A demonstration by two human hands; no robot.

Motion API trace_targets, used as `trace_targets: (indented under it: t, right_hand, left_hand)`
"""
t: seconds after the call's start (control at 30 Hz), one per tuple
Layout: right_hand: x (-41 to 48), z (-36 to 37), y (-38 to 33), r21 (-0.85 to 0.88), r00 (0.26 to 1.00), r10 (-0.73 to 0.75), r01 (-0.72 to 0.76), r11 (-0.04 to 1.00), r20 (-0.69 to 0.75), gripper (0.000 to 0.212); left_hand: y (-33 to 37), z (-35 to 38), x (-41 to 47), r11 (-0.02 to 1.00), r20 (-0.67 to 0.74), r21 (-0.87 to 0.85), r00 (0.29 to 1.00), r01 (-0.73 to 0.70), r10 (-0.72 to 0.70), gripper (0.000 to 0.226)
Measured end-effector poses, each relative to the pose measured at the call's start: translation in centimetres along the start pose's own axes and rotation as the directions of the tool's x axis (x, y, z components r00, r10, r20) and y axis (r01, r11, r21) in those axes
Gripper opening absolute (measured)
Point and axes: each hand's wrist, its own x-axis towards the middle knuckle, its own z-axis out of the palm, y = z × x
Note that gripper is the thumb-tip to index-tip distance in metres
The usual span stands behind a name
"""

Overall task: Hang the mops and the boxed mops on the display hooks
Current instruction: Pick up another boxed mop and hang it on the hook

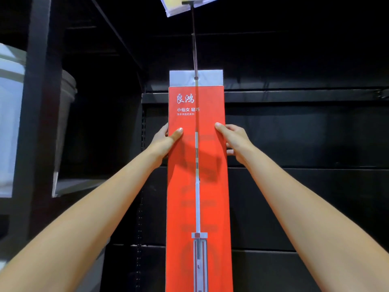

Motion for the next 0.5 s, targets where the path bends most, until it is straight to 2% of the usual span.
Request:
trace_targets:
  t: [0.13, 0.33, 0.5]
  right_hand:
    - [1.5, -0.1, 1.1, -0.025, 1.0, -0.007, 0.007, 1.0, 0.0, 0.043]
    - [3.8, -0.5, 2.8, -0.039, 0.998, -0.066, 0.066, 0.997, 0.014, 0.045]
    - [4.6, -0.5, 3.8, -0.07, 0.991, -0.128, 0.126, 0.99, -0.034, 0.045]
  left_hand:
    - [-1.2, 0.9, 1.2, 1.0, 0.016, -0.005, 1.0, -0.007, 0.007, 0.048]
    - [-2.5, 2.2, 3.0, 1.0, -0.057, -0.006, 0.998, 0.026, -0.026, 0.049]
    - [-3.1, 2.7, 3.4, 0.999, -0.121, 0.006, 0.992, 0.042, -0.041, 0.049]
